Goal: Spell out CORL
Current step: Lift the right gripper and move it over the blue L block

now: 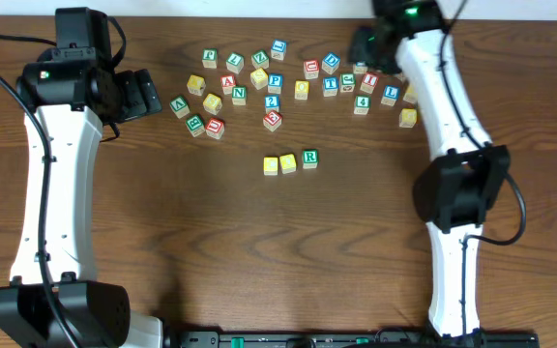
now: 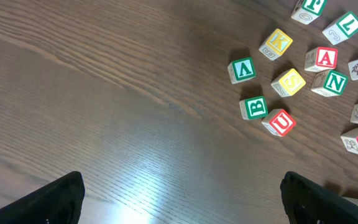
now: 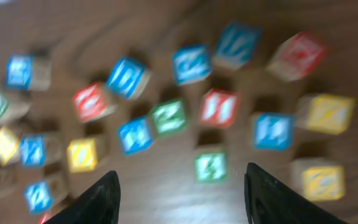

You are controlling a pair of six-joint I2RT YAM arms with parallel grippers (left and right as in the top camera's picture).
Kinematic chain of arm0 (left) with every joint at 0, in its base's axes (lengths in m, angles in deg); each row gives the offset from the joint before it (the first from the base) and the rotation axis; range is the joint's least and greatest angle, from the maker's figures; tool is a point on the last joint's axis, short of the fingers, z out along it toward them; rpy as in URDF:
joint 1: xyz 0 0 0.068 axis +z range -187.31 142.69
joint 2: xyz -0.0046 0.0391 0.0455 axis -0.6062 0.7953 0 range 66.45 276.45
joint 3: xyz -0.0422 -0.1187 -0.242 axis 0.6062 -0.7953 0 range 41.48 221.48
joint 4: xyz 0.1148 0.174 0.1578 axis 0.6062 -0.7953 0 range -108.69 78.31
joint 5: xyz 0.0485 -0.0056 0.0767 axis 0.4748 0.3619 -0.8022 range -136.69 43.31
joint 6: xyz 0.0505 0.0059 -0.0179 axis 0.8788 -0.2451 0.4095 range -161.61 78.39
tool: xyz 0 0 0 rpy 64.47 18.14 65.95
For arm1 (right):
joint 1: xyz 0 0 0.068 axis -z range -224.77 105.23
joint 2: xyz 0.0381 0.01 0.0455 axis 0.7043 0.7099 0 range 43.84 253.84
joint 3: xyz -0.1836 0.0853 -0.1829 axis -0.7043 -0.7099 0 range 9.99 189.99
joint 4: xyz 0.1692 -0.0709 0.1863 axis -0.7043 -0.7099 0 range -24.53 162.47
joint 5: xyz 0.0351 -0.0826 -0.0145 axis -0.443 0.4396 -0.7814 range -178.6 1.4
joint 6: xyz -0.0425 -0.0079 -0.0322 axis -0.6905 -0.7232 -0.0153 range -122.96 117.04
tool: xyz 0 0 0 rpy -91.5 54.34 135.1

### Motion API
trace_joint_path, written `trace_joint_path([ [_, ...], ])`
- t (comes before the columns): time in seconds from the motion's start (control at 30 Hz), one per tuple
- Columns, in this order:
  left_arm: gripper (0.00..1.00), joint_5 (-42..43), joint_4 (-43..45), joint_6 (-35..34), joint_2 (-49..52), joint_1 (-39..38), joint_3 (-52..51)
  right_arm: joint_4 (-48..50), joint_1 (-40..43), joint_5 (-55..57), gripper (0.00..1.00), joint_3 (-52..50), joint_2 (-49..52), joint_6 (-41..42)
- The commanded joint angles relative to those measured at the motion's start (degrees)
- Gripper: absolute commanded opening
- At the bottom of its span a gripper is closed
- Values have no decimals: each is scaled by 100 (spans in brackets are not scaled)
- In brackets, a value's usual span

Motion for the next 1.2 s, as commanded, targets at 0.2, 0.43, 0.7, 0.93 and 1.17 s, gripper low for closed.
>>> trace_joint_path([
  [0.2, 99, -68, 7, 92, 44, 13, -24, 673, 483, 46, 61, -470, -136, -24],
  [0.43, 99, -68, 7, 94, 44, 13, -24, 745, 614, 44, 60, -1078, -116, 118],
  [0.7, 99, -68, 31, 92, 55, 13, -24, 1209, 627, 44, 59, -1751, -101, 114],
  [0.93, 99, -68, 31, 94, 55, 13, -24, 1676, 632, 70, 57, -2100, -33, 44],
  [1.17, 99, -68, 31, 94, 55, 13, -24, 1840, 645, 83, 54, -2131, 127, -195],
])
